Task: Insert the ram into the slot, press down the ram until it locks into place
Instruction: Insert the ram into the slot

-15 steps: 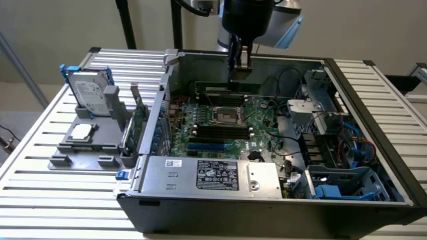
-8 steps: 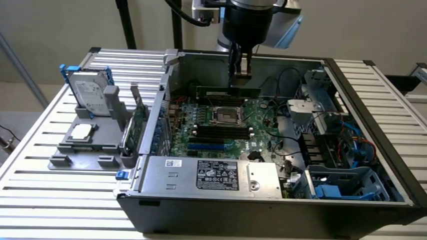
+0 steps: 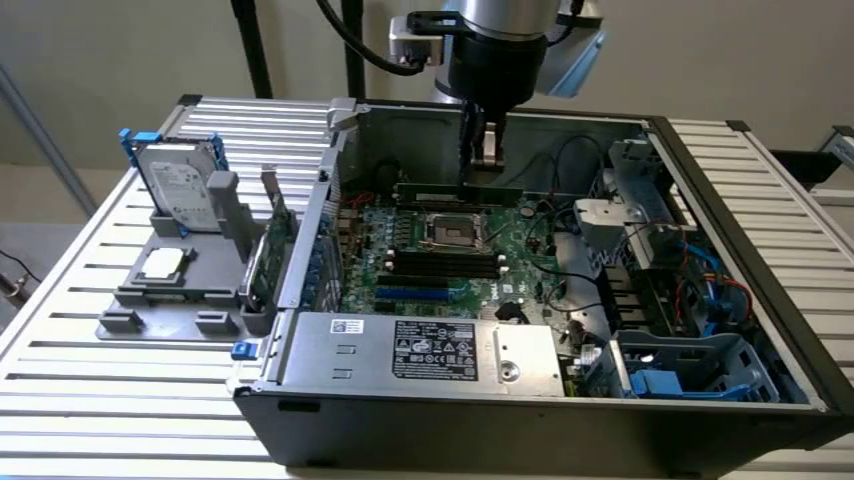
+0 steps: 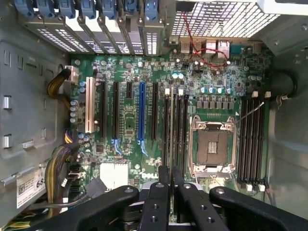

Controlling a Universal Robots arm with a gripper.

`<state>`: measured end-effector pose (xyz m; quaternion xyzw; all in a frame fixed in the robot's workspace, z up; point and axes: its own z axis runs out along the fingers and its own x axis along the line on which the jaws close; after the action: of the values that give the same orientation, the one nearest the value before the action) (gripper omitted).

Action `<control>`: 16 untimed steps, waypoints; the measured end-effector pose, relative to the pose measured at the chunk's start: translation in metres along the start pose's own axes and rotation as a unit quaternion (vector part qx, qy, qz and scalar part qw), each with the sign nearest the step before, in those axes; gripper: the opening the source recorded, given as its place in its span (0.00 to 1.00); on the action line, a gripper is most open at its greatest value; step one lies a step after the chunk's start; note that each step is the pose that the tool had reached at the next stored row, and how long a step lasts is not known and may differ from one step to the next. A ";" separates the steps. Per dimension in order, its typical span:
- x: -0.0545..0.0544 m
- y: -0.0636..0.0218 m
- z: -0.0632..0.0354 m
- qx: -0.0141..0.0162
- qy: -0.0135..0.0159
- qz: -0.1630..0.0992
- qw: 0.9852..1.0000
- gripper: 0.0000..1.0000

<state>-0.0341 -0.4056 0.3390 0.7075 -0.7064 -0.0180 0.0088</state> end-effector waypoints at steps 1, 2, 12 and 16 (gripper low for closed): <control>0.000 -0.0004 0.0018 0.000 0.000 0.001 1.000 0.13; 0.000 -0.0008 0.0035 0.000 0.000 0.001 1.000 0.13; 0.000 -0.0032 0.0216 0.000 0.000 0.004 1.000 0.13; 0.000 -0.0035 0.0289 0.000 0.000 0.004 1.000 0.13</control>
<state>-0.0316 -0.4056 0.3100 0.7044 -0.7095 -0.0180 0.0087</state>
